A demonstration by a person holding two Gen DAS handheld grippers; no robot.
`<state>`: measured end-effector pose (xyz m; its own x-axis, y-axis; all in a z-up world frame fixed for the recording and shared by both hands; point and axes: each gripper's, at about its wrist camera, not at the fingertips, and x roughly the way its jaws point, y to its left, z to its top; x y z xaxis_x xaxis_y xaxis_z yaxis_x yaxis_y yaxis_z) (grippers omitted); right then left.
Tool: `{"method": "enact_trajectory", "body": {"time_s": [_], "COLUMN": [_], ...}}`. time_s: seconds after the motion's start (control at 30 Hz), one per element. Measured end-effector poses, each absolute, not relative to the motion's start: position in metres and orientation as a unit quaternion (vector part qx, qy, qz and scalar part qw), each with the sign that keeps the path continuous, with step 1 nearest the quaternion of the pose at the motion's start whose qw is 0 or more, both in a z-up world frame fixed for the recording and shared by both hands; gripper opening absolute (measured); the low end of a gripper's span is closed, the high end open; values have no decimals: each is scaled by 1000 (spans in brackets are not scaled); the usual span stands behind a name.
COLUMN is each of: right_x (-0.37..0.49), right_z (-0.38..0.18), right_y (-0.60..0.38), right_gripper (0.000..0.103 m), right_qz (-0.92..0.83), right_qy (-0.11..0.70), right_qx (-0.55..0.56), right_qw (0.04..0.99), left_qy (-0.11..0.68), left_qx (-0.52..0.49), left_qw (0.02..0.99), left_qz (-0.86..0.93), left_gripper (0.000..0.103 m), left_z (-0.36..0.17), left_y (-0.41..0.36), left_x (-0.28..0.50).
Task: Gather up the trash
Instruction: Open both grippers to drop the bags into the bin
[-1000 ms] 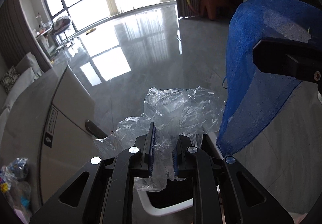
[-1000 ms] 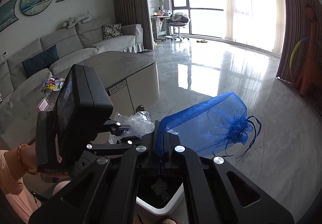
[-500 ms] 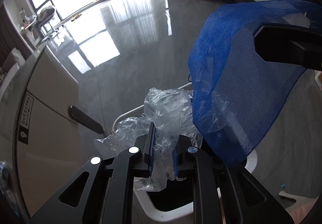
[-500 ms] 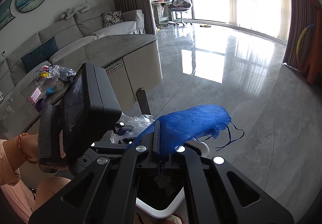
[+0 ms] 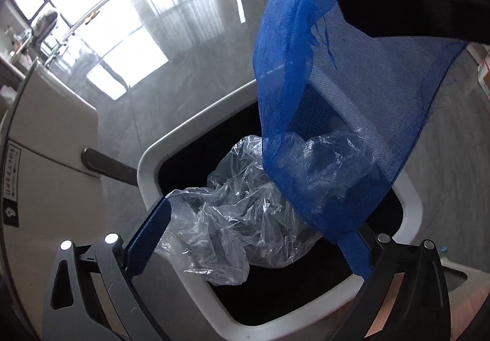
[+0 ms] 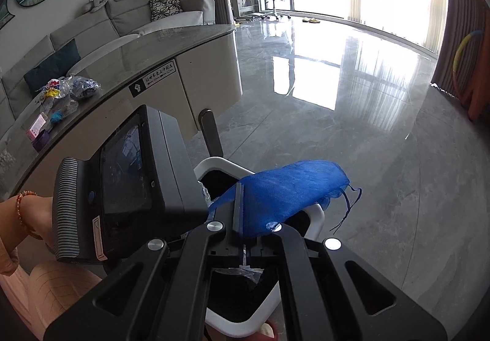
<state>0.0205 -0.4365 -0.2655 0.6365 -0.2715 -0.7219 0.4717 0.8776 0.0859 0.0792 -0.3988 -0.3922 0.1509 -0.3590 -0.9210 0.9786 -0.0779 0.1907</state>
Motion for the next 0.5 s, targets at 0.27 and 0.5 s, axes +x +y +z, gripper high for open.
{"method": "enact_trajectory", "body": {"time_s": [0.27, 0.5], "right_x": [23, 33], "right_z": [-262, -262], "right_y": [-433, -425], "right_gripper": [1, 1], "right_qz": [-201, -177], "right_qy": [372, 373], "right_qx": [130, 125], "right_qw": [897, 902], "left_qy": [300, 293], "left_qx": [478, 454], "left_qw": [615, 650], "left_qz": [-550, -534], "left_gripper": [98, 98], "left_z": [-374, -347], "left_y": [-390, -367], "left_x": [84, 104]}}
